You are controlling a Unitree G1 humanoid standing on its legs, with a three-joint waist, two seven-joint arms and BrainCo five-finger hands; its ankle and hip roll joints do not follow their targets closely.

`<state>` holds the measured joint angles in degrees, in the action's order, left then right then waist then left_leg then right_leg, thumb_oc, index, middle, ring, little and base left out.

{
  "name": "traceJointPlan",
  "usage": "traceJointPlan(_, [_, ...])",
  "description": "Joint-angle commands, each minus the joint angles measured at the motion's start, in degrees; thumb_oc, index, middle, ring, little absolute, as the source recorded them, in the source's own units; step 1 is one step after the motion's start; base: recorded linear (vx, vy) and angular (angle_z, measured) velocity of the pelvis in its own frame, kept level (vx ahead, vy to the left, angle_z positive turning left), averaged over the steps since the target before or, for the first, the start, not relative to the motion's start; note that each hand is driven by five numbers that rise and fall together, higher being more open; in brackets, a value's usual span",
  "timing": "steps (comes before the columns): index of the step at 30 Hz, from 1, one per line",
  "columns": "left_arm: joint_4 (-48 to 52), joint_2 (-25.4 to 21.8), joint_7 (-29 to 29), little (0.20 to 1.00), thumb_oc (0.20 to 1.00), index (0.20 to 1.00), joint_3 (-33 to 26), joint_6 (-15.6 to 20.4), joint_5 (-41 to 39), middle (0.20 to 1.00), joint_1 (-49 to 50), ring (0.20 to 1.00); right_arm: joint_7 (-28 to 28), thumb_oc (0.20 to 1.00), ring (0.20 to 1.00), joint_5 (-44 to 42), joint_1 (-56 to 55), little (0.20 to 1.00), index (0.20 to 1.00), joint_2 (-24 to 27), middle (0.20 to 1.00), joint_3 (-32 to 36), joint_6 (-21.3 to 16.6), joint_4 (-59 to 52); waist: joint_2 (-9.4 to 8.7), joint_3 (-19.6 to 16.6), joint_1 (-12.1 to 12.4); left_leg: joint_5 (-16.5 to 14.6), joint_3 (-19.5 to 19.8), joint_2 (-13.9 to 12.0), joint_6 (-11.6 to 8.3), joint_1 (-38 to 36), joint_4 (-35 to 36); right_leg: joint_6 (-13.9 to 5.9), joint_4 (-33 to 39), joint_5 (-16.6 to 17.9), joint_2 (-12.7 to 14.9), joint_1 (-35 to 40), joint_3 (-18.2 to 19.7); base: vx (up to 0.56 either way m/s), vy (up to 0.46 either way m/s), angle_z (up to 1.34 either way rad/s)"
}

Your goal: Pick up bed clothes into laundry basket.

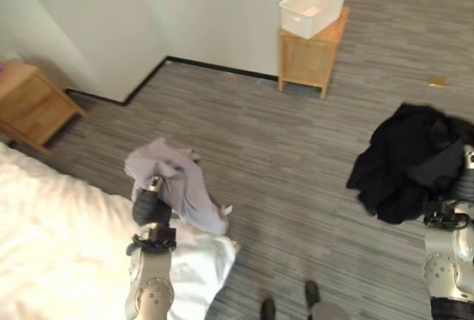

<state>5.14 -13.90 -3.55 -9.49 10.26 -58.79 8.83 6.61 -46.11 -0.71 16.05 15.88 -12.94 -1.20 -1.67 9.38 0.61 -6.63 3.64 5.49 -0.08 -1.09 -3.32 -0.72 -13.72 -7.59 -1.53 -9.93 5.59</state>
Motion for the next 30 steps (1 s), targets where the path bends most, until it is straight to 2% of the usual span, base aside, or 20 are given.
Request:
traceJointPlan(1, [2.5,-0.6,-1.6,0.2,0.2,0.2,-0.3,3.0,2.4,0.2,-2.3,0.2,-2.6,0.2,0.2,0.7,2.4,0.2,0.2,4.1,0.2,2.2,-2.0,-4.2,2.24,-3.2,0.3,8.2,5.7,3.2,0.8,9.0,-0.9,-1.21,14.9,7.0,-1.6,9.6,3.3,0.05,-0.015,-0.32])
traceJointPlan(2, [2.4,-0.6,-1.7,0.2,0.2,0.2,-0.2,3.0,2.4,0.2,-2.3,0.2,-2.5,0.2,0.2,0.7,2.3,0.2,0.2,4.1,0.2,2.2,-2.0,-4.3,2.26,-3.1,0.5,8.1,5.6,3.1,0.84,8.8,-0.8,-1.21,14.8,7.0,-1.7,9.7,3.5,0.04,0.007,-0.36])
traceJointPlan(7, [0.0,-1.1,-2.5,0.2,0.2,0.2,0.9,2.6,3.0,0.2,-3.3,0.2,-3.3,0.2,0.2,1.7,-0.8,0.2,0.2,3.2,0.2,3.7,-1.5,-4.6,3.14,-5.0,-2.5,7.6,3.1,1.5,2.18,3.6,2.9,-1.19,15.1,6.7,-2.8,11.0,6.6,0.08,0.091,-0.38])
traceJointPlan(15, [0.7,-1.7,-0.3,0.2,0.2,0.2,-2.5,3.3,7.7,0.2,-0.8,0.2,-3.2,0.2,0.2,1.6,-1.4,0.2,0.2,2.4,0.2,4.9,-1.7,-4.5,2.94,-4.8,-2.2,5.1,1.3,1.8,3.5,3.8,0.0,-1.53,13.1,6.1,-2.9,10.7,9.0,0.04,0.063,-0.29])
traceJointPlan(16, [0.4,-1.9,0.4,0.2,0.2,0.2,-3.3,3.3,8.6,0.2,-0.5,0.2,-2.8,0.2,0.2,2.7,-1.2,0.2,0.2,2.7,0.2,4.9,-1.6,-4.6,3.3,-4.6,-1.9,4.5,1.2,1.9,4.08,3.6,-0.1,-1.62,10.9,5.0,-2.7,10.3,8.9,0.06,0.09,-0.13])
traceJointPlan(18, [0.0,-2.4,1.4,0.2,0.2,0.2,-3.9,3.3,9.5,0.2,-1.0,0.2,-2.7,0.2,0.2,3.6,-0.9,0.2,0.2,2.6,0.2,4.9,-1.1,-5.1,4.14,-3.5,-1.6,3.7,0.9,1.6,4.82,3.0,-0.3,-2.47,0.2,2.6,-3.0,6.2,7.2,0.07,0.105,-0.04])
traceJointPlan(19, [0.0,-2.7,1.5,0.2,0.2,0.2,-4.1,3.4,9.7,0.2,-0.9,0.2,-2.9,0.2,0.2,3.9,-0.6,0.2,0.2,2.4,0.2,4.5,-1.1,-5.5,4.28,-2.6,-1.6,3.4,0.3,1.4,4.91,2.4,-0.3,-4.02,-4.1,4.6,-2.6,3.5,5.4,0.02,0.06,-0.12])
traceJointPlan(20, [-0.2,-3.1,2.0,0.2,0.2,0.2,-4.2,3.7,10.2,0.2,-0.9,0.2,-3.0,0.2,0.2,4.0,-0.2,0.2,0.2,2.2,0.2,3.8,-0.8,-5.8,3.91,-1.6,-1.8,3.1,-0.8,1.5,4.78,1.7,0.0,-6.11,-7.1,8.2,-1.5,-0.2,3.4,0.02,0.04,-0.17])
traceJointPlan(21, [-0.4,-3.2,2.4,0.2,0.2,0.2,-4.5,3.9,10.3,0.2,-1.0,0.2,-2.9,0.2,0.2,3.9,0.2,0.2,0.2,1.8,0.2,3.2,-0.8,-5.8,4.05,-1.1,-1.7,3.0,-1.9,1.1,4.63,0.8,0.9,-7.0,-7.6,9.9,-0.6,-3.2,1.3,0.06,0.022,-0.25])
traceJointPlan(23, [-0.4,-3.4,2.2,0.2,0.2,0.2,-4.8,4.1,10.1,0.2,-1.4,0.2,-2.9,0.2,0.2,3.8,-0.3,0.2,0.2,1.6,0.2,3.4,-1.0,-5.2,4.51,-0.5,-2.7,1.3,-2.2,0.0,3.79,-2.8,2.7,-6.24,-1.1,10.3,0.7,-8.5,-2.8,0.26,-0.027,-0.74])
traceJointPlan(24, [-0.4,-3.4,2.2,0.2,0.2,0.2,-4.8,4.1,10.0,0.2,-1.4,0.2,-2.9,0.2,0.2,3.8,-0.3,0.2,0.2,1.6,0.2,3.4,-1.0,-5.1,4.88,-0.4,-3.1,1.1,-1.8,-0.4,3.74,-3.1,2.8,-6.17,-0.5,10.3,0.6,-7.9,-3.3,0.36,-0.059,-0.6])
traceJointPlan(25, [-0.4,-3.6,1.8,0.2,0.2,0.2,-4.8,4.0,9.8,0.2,-1.8,0.2,-2.9,0.2,0.2,4.0,-0.8,0.2,0.2,2.1,0.2,4.1,-1.2,-4.9,4.72,-0.2,-4.0,-0.5,-0.9,-0.5,3.47,-4.5,2.6,-6.06,2.3,11.2,0.9,-8.8,-3.5,0.54,-0.149,0.1])
traceJointPlan(26, [-1.4,-3.8,1.9,0.2,0.2,0.2,-4.8,4.4,10.8,0.2,-3.0,0.2,-2.6,0.2,0.2,3.4,-1.6,0.2,0.2,1.7,0.2,5.1,-1.7,-5.4,4.37,0.1,-5.9,-3.5,0.2,-1.9,2.1,-8.7,2.3,-6.43,9.0,13.1,2.4,-10.2,-6.3,0.67,-0.209,0.24])
traceJointPlan(28, [-1.6,-3.7,1.8,0.2,0.2,0.2,-4.7,4.7,11.2,0.2,-3.1,0.2,-2.8,0.2,0.2,3.3,-2.1,0.2,0.2,1.4,0.2,5.7,-1.9,-5.5,4.38,-0.2,-6.6,-4.1,0.7,-2.6,1.65,-10.4,2.5,-6.58,11.1,14.0,2.5,-10.3,-7.4,0.48,-0.188,0.34])
traceJointPlan(29, [-2.2,-3.7,1.6,0.2,0.2,0.2,-4.1,5.0,11.4,0.2,-3.5,0.2,-2.7,0.2,0.2,3.6,-2.7,0.2,0.2,1.5,0.2,6.2,-2.3,-5.5,4.16,-1.0,-7.3,-4.4,1.3,-3.5,0.71,-12.4,2.1,-6.77,9.9,15.0,3.0,-10.5,-7.8,0.43,-0.206,0.18])
traceJointPlan(30, [-2.5,-3.3,1.6,0.2,0.2,0.2,-3.9,5.1,11.4,0.2,-3.9,0.2,-2.7,0.2,0.2,3.4,-3.3,0.2,0.2,1.5,0.2,6.7,-2.5,-5.2,4.23,-1.7,-7.9,-3.5,1.7,-4.3,-0.13,-13.0,0.8,-6.11,8.6,14.4,2.6,-9.7,-6.9,0.42,-0.211,0.26])
